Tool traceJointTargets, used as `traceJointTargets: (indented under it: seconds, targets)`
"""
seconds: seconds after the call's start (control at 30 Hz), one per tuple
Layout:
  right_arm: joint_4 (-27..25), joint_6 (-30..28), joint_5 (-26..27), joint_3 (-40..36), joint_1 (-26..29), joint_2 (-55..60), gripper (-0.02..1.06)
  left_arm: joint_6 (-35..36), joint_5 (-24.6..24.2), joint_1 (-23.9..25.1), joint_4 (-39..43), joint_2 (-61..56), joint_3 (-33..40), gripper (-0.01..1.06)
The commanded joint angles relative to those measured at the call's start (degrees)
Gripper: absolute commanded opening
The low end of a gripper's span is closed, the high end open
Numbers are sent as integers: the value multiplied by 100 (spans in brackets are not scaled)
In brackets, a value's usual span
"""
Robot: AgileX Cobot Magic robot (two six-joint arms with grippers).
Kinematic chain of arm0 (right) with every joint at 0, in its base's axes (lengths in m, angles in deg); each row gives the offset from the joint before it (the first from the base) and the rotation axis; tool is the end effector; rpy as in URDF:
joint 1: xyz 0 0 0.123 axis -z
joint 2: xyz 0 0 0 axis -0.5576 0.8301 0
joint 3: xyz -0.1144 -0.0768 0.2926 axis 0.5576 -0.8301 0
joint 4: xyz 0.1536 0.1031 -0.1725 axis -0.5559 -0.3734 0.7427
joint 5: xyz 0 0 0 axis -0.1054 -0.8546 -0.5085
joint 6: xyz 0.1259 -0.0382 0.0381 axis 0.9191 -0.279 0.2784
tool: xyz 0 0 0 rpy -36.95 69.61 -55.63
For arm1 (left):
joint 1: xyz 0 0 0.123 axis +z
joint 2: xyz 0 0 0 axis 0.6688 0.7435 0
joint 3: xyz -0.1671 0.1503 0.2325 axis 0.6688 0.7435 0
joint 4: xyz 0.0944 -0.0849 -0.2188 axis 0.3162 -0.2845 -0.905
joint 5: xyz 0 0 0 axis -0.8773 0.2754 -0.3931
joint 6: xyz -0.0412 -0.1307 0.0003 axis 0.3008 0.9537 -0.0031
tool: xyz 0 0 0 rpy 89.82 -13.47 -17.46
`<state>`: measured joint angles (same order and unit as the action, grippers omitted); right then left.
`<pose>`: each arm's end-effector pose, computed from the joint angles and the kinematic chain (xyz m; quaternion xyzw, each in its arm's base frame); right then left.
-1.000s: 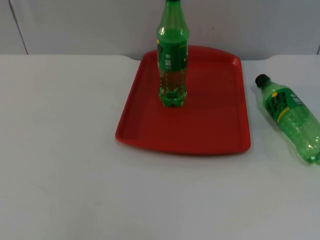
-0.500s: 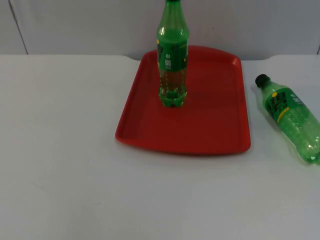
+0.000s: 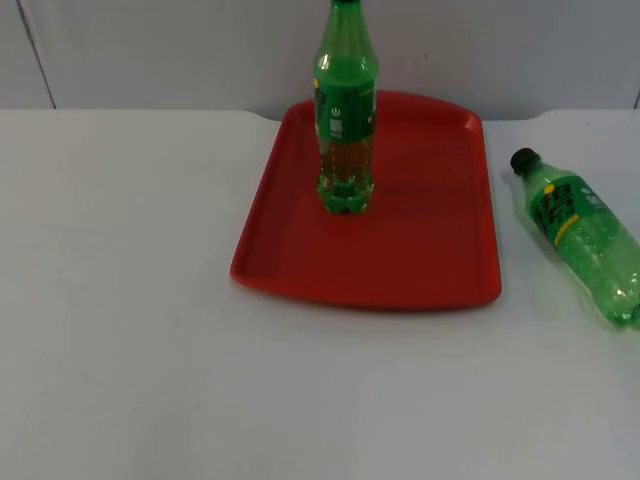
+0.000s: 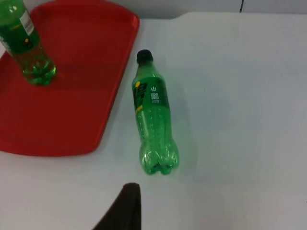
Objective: Place the bottle upright on the tray.
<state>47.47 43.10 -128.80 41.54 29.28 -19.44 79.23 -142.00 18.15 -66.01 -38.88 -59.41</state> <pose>0.1215 0.0133 0.3481 -0.0435 0.8950 0.0287 0.4431 -0.0009 0.0039 0.2546 0.1848 0.8393 -0.0876 0.5037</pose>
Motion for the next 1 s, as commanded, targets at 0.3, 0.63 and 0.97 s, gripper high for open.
traceJointTargets:
  seconds: [0.3,0.63,0.97]
  targets:
    - [-38,-101,254,1355,23,2232,105,42,46,-14,31,-22,36,105]
    - [-184,-281,-35,2971,-9,4187,105,42,46,-14,31,-22,36,105]
    - [-416,-437,-1162,4739,-77,6034,105,42,46,-14,31,-22,36,105]
